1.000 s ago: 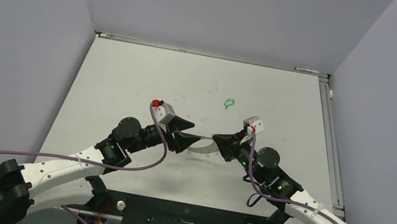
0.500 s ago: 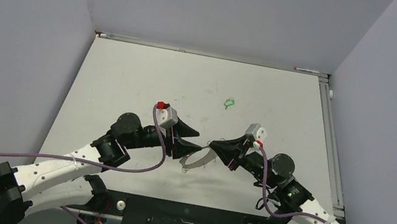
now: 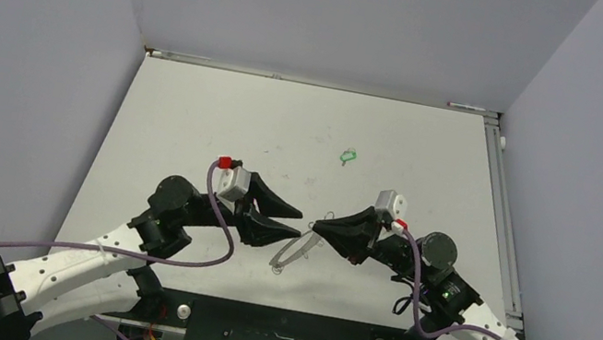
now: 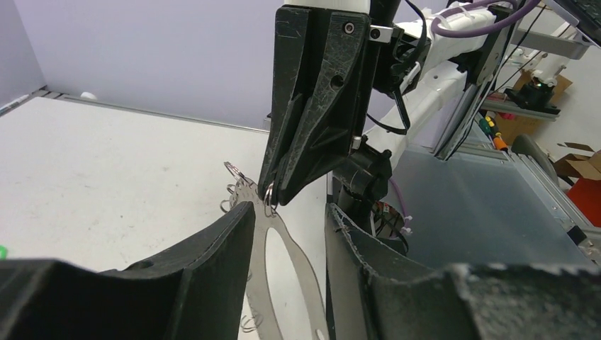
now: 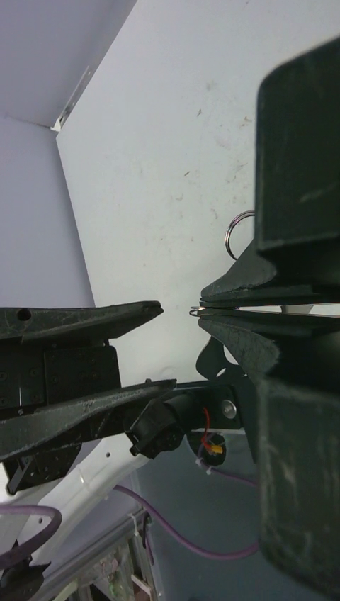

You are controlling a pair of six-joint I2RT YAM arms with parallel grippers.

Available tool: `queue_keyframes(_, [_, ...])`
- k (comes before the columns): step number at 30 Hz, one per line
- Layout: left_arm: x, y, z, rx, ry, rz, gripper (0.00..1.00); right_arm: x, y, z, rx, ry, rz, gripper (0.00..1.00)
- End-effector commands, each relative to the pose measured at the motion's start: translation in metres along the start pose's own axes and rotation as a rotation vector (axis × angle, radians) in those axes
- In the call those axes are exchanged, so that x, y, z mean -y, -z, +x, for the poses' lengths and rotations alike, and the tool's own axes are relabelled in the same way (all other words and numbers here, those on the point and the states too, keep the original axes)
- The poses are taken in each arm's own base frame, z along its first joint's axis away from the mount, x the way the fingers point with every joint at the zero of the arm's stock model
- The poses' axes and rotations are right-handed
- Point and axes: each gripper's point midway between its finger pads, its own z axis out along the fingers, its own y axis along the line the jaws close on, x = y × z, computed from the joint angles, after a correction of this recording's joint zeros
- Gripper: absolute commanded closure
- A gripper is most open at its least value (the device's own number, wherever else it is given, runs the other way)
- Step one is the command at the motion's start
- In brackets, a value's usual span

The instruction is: Put the keys on the keyring

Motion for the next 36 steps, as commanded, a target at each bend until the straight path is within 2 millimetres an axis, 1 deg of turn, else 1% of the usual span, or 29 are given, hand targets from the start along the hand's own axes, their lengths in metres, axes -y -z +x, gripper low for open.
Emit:
queue_keyframes(1, [0.011,-0.002,-0.018,0.062,-0.028,0.057,0.63,-0.024,-0.002,-0.048,0.120,0.052,-0.124,0.95])
queue_keyframes(3, [0.009,-0.004,-0.015,0.058,-0.016,0.053,0.64,-0.027,-0.003,-0.051,0.125,0.046,-0.139,0.95])
queue_keyframes(12, [0.016,-0.007,-0.011,0.049,0.017,0.106,0.69,-0.033,-0.006,-0.056,0.134,0.030,-0.181,0.95])
queue_keyframes(16, [0.015,-0.008,-0.007,0.038,0.027,0.108,0.75,-0.036,-0.007,-0.059,0.143,0.028,-0.192,0.95])
queue_keyframes(21, [0.016,-0.010,-0.005,0.033,0.038,0.113,0.79,-0.037,-0.008,-0.059,0.147,0.024,-0.205,0.95])
queue_keyframes(29, [0.020,-0.012,-0.005,0.036,0.057,0.145,0.80,-0.039,-0.012,-0.056,0.141,0.014,-0.217,0.95])
queue_keyframes(32, [0.020,-0.013,-0.003,0.030,0.063,0.149,0.89,-0.039,-0.013,-0.056,0.142,0.014,-0.219,0.95])
queue_keyframes(34, [0.019,-0.013,-0.002,0.030,0.068,0.146,1.00,-0.039,-0.013,-0.056,0.142,0.013,-0.218,0.95])
queue_keyframes(36, [0.017,-0.014,-0.002,0.035,0.084,0.133,1.00,-0.037,-0.014,-0.054,0.137,0.004,-0.209,0.95])
